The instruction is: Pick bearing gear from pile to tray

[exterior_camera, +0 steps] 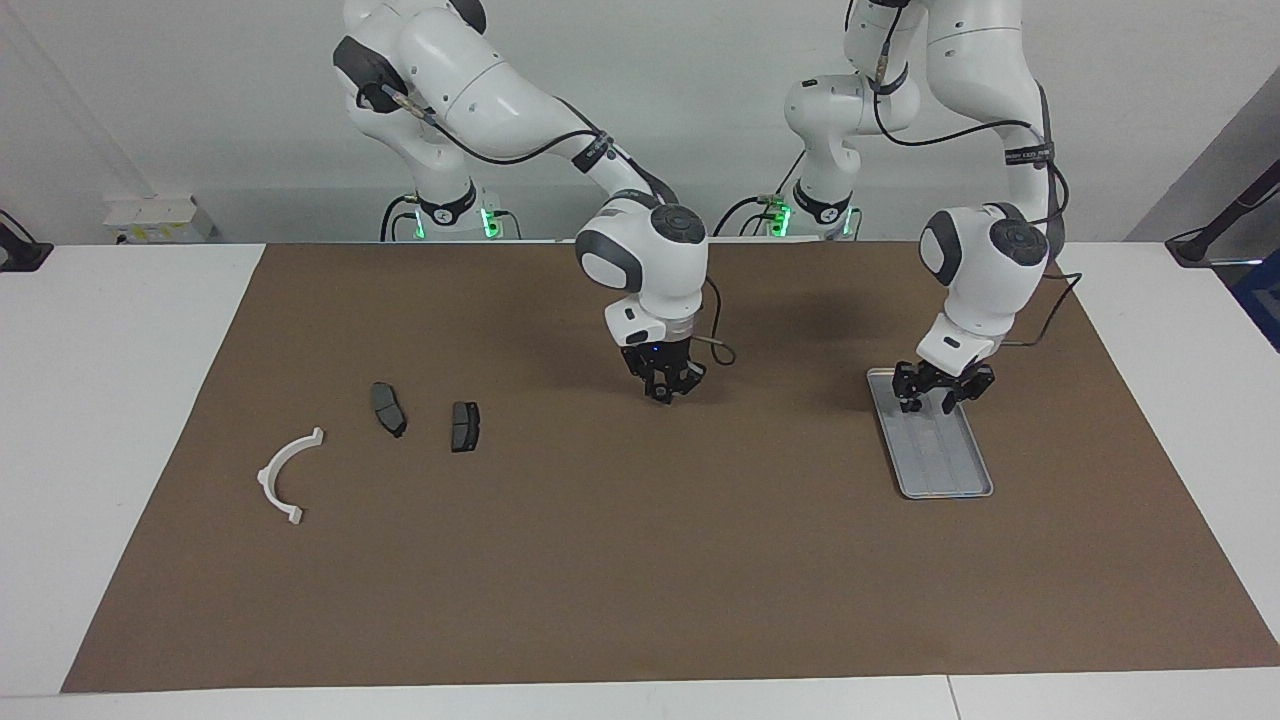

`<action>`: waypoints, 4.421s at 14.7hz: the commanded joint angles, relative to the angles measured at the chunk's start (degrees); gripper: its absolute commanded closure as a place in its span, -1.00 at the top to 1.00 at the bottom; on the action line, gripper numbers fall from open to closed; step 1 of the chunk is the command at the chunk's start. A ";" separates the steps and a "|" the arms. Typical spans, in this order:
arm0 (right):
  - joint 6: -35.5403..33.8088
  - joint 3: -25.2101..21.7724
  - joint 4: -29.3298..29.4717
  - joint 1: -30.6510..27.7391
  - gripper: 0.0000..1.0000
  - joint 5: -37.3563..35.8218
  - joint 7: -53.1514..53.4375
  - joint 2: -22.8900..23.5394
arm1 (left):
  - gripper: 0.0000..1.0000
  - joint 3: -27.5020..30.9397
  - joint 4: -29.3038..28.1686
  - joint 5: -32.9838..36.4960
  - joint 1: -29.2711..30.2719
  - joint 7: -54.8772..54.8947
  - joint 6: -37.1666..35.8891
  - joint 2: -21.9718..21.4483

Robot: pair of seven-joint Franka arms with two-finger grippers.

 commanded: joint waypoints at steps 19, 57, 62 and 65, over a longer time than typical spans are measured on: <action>1.31 0.04 0.27 -0.94 1.00 -2.85 2.05 1.08 | 0.43 0.52 0.40 -0.05 -0.74 -1.05 1.51 0.97; -21.37 0.21 5.90 -36.27 1.00 17.28 -77.05 -18.70 | 1.00 0.17 31.08 3.73 -41.88 -56.68 -15.63 17.50; -21.11 0.13 5.90 -36.36 1.00 17.28 -76.78 -18.70 | 1.00 0.26 29.15 4.96 -40.11 -56.07 -15.37 17.32; -21.02 0.13 5.90 -36.36 1.00 17.37 -76.52 -18.70 | 1.00 0.35 27.30 4.96 -38.79 -55.01 -13.26 17.23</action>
